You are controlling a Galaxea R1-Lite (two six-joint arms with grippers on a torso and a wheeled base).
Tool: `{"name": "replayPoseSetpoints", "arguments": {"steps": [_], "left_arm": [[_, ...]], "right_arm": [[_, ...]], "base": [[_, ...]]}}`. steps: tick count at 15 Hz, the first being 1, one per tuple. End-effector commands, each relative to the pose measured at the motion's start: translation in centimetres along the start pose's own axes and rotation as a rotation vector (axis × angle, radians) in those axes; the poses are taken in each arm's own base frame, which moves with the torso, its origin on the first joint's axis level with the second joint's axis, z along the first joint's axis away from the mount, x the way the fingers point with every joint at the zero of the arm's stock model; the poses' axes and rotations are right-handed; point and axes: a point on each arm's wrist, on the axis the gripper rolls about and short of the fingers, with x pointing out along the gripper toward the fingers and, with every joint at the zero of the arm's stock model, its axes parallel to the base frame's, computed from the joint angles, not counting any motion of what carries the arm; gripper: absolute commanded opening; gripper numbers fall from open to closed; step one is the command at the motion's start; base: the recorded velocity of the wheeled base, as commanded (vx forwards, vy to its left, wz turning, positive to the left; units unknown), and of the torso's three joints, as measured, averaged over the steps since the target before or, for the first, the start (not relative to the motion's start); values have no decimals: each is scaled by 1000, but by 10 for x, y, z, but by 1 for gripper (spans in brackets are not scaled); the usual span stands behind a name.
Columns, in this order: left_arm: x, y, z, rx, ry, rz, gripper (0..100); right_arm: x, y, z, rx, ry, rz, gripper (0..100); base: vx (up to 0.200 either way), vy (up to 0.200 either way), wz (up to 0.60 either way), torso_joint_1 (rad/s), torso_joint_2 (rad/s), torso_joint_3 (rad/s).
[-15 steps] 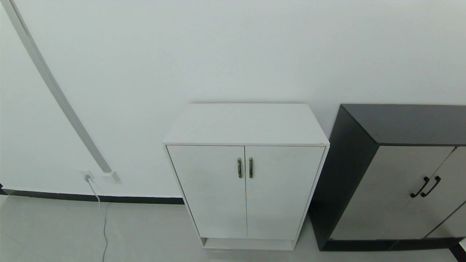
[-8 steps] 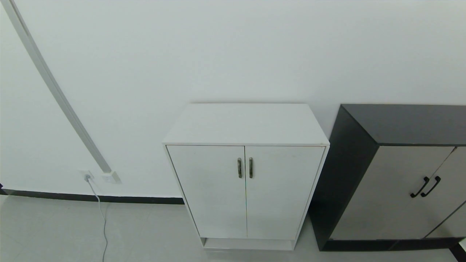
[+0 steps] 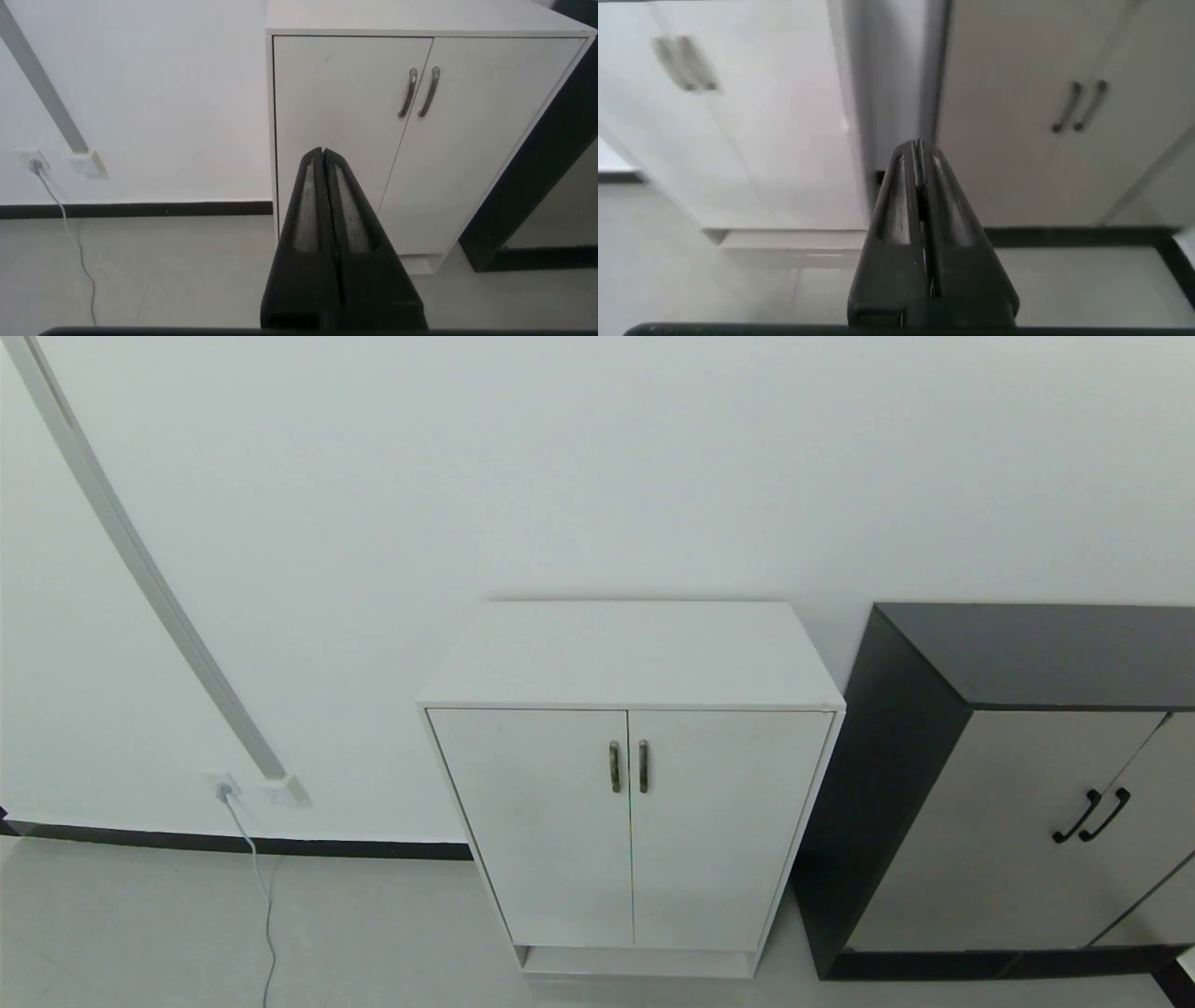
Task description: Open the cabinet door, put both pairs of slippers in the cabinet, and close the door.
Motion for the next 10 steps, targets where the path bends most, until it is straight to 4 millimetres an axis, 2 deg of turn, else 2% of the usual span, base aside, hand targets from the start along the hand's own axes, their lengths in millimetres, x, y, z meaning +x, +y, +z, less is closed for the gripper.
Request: {"name": "replayPoseSetpoints", "arguments": {"steps": [1, 3, 5, 10], "left_arm": [[0, 0, 0, -1, 0, 0, 0], [0, 0, 0, -1, 0, -2, 0], [0, 0, 0, 0, 0, 0, 0], [0, 0, 0, 4, 0, 0, 0]], "right_arm": [[-2, -1, 0, -9, -19, 87, 0], [-7, -1, -2, -4, -96, 37, 0], [-7, -2, -2, 22, -95, -41, 0], [-7, -2, -2, 46, -97, -40, 0]], "base": [[0, 0, 0, 0, 0, 0], [0, 0, 0, 0, 0, 0], [0, 0, 0, 0, 0, 0], [0, 0, 0, 0, 0, 0]]}}
